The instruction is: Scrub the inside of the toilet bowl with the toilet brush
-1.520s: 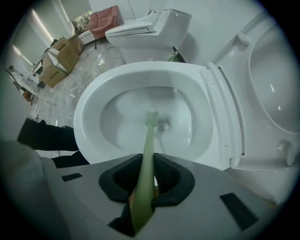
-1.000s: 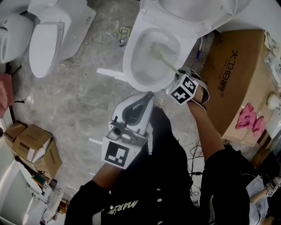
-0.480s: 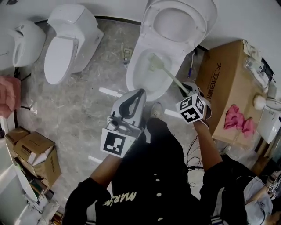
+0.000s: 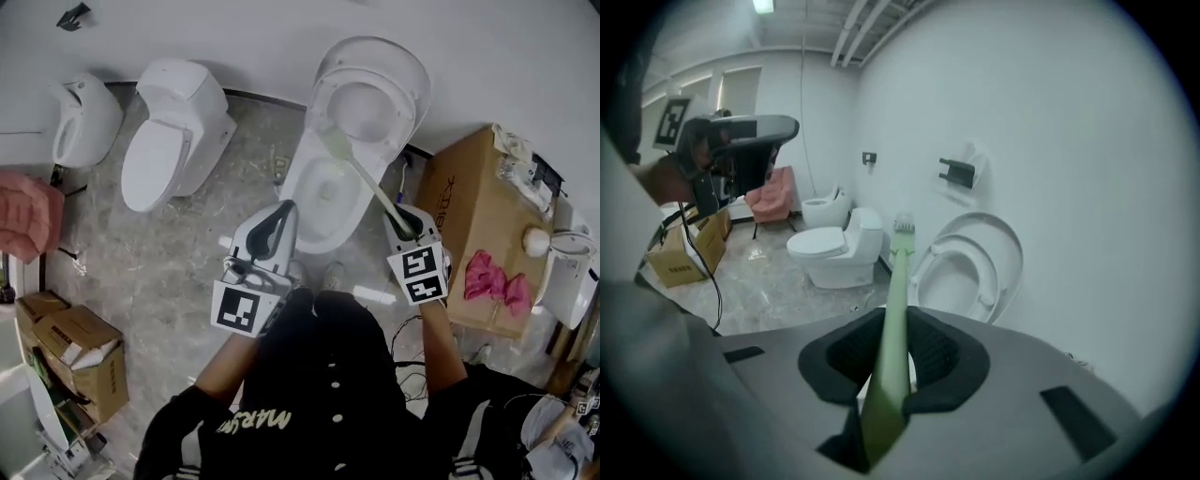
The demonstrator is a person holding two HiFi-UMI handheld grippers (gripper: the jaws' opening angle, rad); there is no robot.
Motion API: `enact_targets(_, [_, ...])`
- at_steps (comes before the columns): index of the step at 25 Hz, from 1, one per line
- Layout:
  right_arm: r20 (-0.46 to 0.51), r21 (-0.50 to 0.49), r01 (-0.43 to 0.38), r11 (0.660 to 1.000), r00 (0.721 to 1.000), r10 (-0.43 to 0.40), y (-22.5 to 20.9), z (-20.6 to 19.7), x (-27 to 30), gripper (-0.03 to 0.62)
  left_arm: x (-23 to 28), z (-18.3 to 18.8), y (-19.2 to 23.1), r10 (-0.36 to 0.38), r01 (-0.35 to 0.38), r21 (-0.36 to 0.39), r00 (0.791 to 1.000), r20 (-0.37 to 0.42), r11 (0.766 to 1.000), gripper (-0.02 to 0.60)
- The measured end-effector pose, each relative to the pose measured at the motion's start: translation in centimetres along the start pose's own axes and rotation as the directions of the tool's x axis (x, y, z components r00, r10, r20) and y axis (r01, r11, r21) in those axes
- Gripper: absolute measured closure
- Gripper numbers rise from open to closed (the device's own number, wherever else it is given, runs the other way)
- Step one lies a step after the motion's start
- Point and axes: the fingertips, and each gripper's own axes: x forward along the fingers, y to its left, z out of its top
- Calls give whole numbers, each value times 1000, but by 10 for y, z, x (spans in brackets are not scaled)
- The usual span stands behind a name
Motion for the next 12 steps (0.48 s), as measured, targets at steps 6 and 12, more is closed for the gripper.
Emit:
enact_targets(6, [202,-4,126,992,972,-123,-27,71,-54,508,2,47,-8,-13,12,29,999,49,1000,555])
enact_targets(12, [414,54,223,973,882,-225,-39,134,-114,508,-2,103,-23,-51,40,83,991,126,996,555])
